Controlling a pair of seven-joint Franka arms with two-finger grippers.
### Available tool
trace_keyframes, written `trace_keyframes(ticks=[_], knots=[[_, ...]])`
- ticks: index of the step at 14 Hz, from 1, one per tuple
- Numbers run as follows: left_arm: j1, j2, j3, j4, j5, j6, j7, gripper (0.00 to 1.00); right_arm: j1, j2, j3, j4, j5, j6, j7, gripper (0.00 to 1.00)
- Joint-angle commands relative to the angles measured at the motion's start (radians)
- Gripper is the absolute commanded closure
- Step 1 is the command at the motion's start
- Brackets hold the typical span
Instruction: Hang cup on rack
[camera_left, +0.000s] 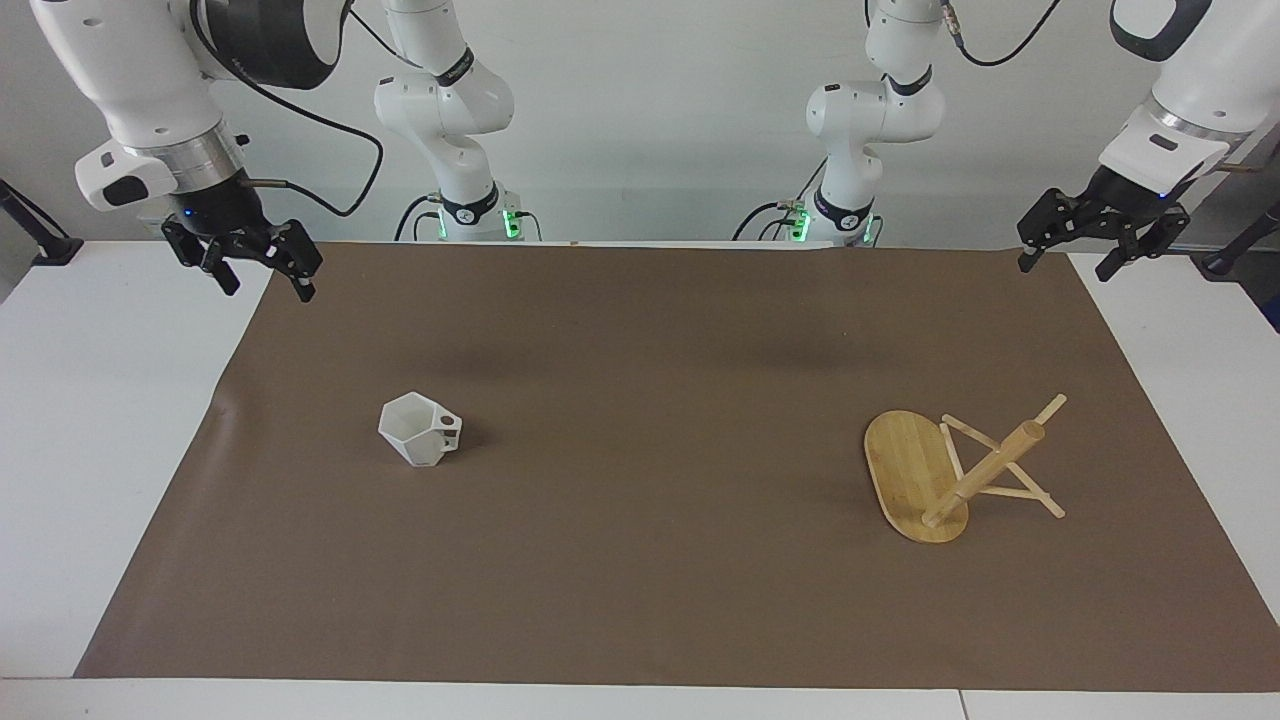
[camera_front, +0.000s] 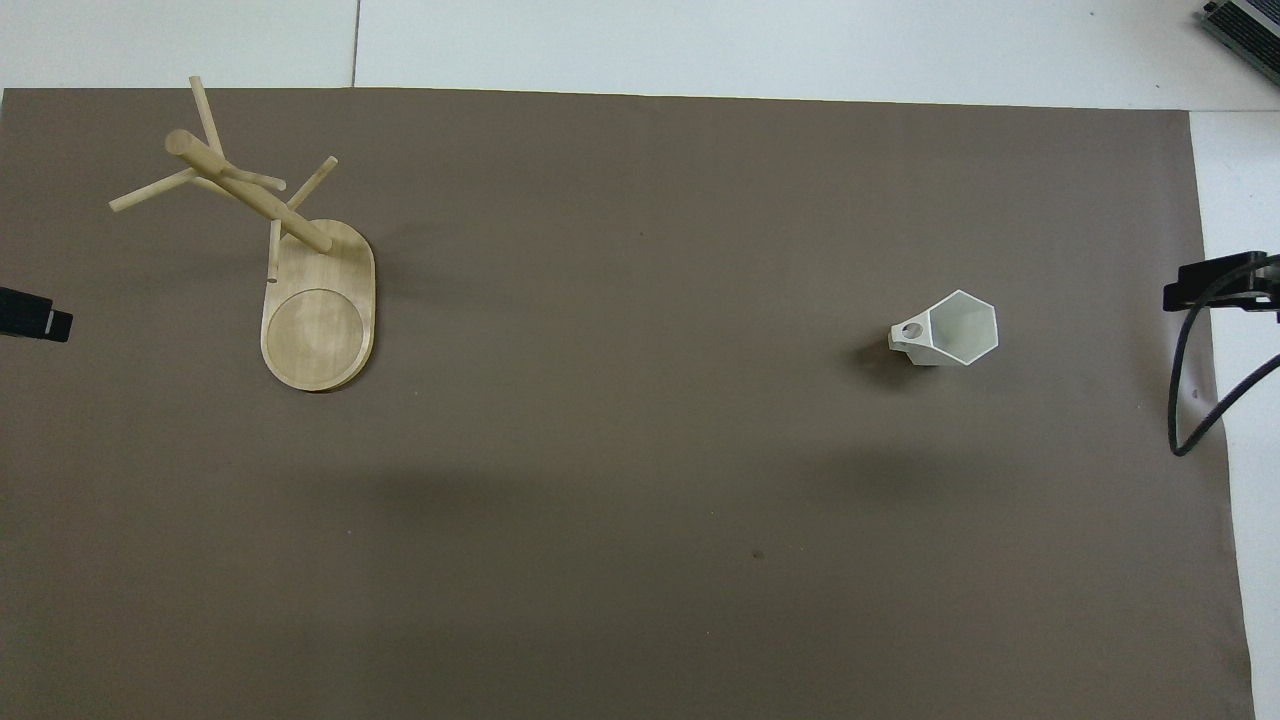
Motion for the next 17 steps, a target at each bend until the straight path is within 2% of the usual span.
trace_keyframes(ticks=[1,14,17], knots=[[-0.020,-0.039,-0.001,-0.055,0.035,0.006,0.019,0.00,0.002,-0.021,-0.008,-0.017,-0.001,-0.003,-0.021,0.00],[-0.005,-0.039,0.001,-0.055,0.035,0.010,0.003,0.00,0.001,-0.027,-0.007,-0.024,0.001,-0.007,-0.021,0.00],[-0.005,-0.041,0.007,-0.055,0.035,0.007,0.002,0.00,0.002,-0.026,-0.004,-0.052,0.037,0.063,-0.021,0.00]])
